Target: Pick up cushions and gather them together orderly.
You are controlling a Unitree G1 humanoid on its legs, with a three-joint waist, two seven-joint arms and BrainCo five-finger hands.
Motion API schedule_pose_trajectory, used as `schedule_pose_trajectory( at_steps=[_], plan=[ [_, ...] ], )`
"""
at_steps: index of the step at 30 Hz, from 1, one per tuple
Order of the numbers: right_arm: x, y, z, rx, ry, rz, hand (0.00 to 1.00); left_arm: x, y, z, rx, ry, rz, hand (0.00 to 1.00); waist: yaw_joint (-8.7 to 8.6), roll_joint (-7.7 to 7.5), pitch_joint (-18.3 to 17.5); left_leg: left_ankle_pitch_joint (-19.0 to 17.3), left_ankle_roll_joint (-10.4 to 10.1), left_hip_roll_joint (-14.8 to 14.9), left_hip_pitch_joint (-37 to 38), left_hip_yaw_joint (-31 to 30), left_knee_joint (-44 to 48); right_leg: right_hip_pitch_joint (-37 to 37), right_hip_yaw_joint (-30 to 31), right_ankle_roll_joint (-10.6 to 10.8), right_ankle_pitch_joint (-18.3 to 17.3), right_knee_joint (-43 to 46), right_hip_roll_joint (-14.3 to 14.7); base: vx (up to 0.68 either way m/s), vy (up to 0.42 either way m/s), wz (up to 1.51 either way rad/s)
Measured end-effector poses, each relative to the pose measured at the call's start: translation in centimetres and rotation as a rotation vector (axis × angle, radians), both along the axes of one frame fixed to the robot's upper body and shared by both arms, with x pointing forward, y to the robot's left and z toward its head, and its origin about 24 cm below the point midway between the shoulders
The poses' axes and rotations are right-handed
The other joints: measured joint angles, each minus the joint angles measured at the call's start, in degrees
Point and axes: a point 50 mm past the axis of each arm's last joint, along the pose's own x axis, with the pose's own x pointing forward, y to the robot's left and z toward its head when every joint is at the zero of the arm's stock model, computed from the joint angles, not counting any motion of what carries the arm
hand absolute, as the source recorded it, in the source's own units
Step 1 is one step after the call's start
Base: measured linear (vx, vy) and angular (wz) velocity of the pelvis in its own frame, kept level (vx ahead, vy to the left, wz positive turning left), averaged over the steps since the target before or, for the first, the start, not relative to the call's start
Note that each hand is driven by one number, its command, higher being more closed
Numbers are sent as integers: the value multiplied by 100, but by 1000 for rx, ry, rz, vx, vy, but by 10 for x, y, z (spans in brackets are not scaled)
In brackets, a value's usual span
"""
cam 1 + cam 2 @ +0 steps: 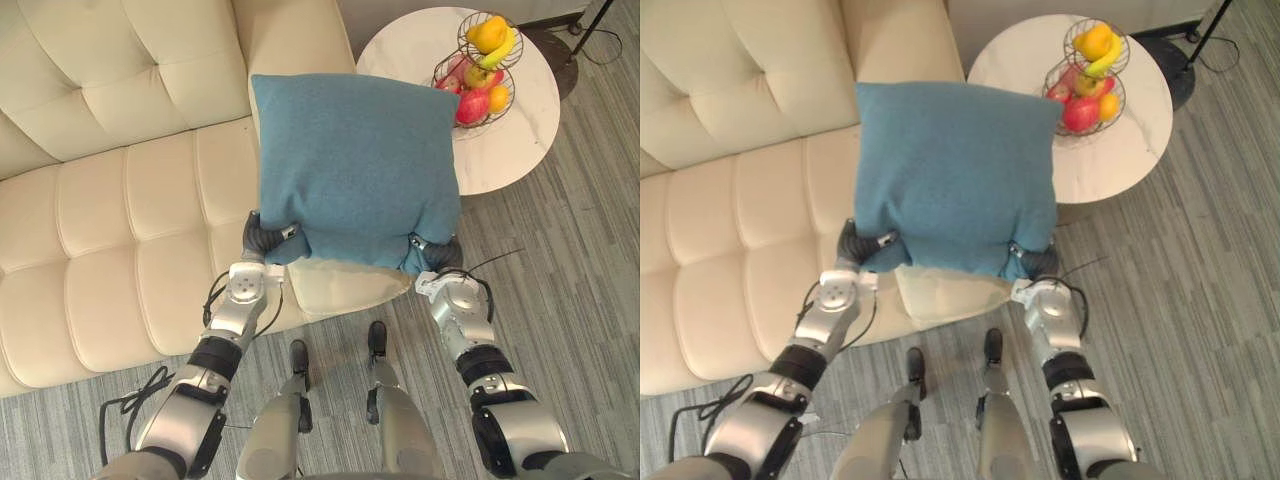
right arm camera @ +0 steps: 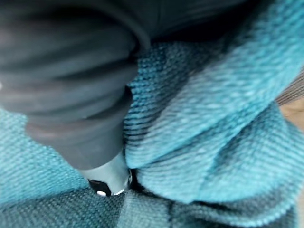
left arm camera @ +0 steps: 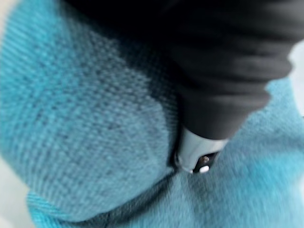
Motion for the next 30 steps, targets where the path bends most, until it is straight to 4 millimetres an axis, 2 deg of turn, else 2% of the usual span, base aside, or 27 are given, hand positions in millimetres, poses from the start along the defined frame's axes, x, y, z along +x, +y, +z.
schedule_pose_trajectory(
  at_steps=[2, 3, 5, 6, 8, 9, 11, 14, 18, 19, 24, 27, 30],
  plan=[
    [-21, -1, -14, -5, 15, 12, 100, -17, -2, -12, -31, 16, -12, 100, -17, 0, -10, -59, -23, 52, 333, -8, -13, 313, 30, 18, -17, 0, 52, 54, -17, -9],
    [-25, -2, -16, -5, 20, 13, 100, -20, -2, -14, -37, 21, -14, 100, -17, 0, -10, -73, -26, 58, 394, -9, -17, 370, 32, 30, -29, -1, 58, 51, -5, -1],
    [-49, -1, -30, -8, 45, 16, 100, -38, -3, -27, -66, 49, -28, 100, -35, -46, -72, -155, -35, 27, 644, -34, -16, 652, 44, 36, -222, -2, 24, 41, 3, 5],
    [-52, 0, -32, -5, 48, 17, 100, -40, -3, -29, -69, 53, -29, 100, -37, -49, -87, -171, -34, 29, 675, -34, -16, 681, 53, 50, -241, -2, 24, 41, -6, 4],
    [-75, 5, -44, 25, 73, 27, 100, -60, 0, -41, -91, 83, -25, 100, -57, -43, -257, -193, -43, 45, 819, -53, -36, 819, 41, 35, -304, -2, 40, 38, -16, 2],
    [-79, 5, -46, 31, 78, 28, 100, -63, 0, -42, -95, 88, -25, 100, -57, -43, -300, -193, -44, 48, 830, -58, -38, 836, 32, 38, -311, -2, 42, 43, -18, 4],
    [-100, 8, -51, 42, 90, 23, 100, -79, 0, -51, -125, 116, -39, 100, -57, -52, -519, -207, -55, 58, 995, -94, -85, 997, -17, 38, -358, -2, 51, 46, -18, 6],
    [-119, 11, -46, 59, 69, 27, 100, -97, -3, -57, -200, 143, -44, 100, -40, -54, -832, -217, -52, 58, 1202, -119, -191, 1172, -80, 41, -441, -2, 51, 45, -13, 6],
    [-134, 17, -39, 74, 42, 45, 100, -115, -4, -59, -265, 157, -31, 100, -12, -71, -1137, -252, -54, 63, 1397, -123, -215, 1381, -142, 47, -495, -2, 47, 33, -3, 4],
    [-139, 17, -38, 64, 42, 42, 100, -120, -5, -60, -280, 165, -30, 100, 2, -77, -1304, -257, -53, 61, 1394, -130, -215, 1384, -182, 56, -508, -2, 40, 2, -5, 5],
    [-153, 16, -39, 7, 61, 33, 100, -134, -7, -67, -298, 199, -42, 100, 37, -65, -1577, -307, -57, 39, 1595, -304, -252, 1696, -339, 54, -641, -3, 10, -21, -3, 15],
    [-156, 15, -40, -17, 65, 30, 100, -138, -8, -70, -300, 216, -45, 100, 35, -65, -1650, -320, -80, 18, 1586, -465, -297, 1771, -504, 49, -696, -2, -27, -22, 1, 36],
    [-154, 13, -37, -54, 53, -4, 100, -138, -13, -70, -302, 216, -64, 100, 52, -75, -1633, -273, -116, -35, 1256, -928, -77, 1777, -978, 88, -739, 76, -106, -35, -3, 90]
  ],
)
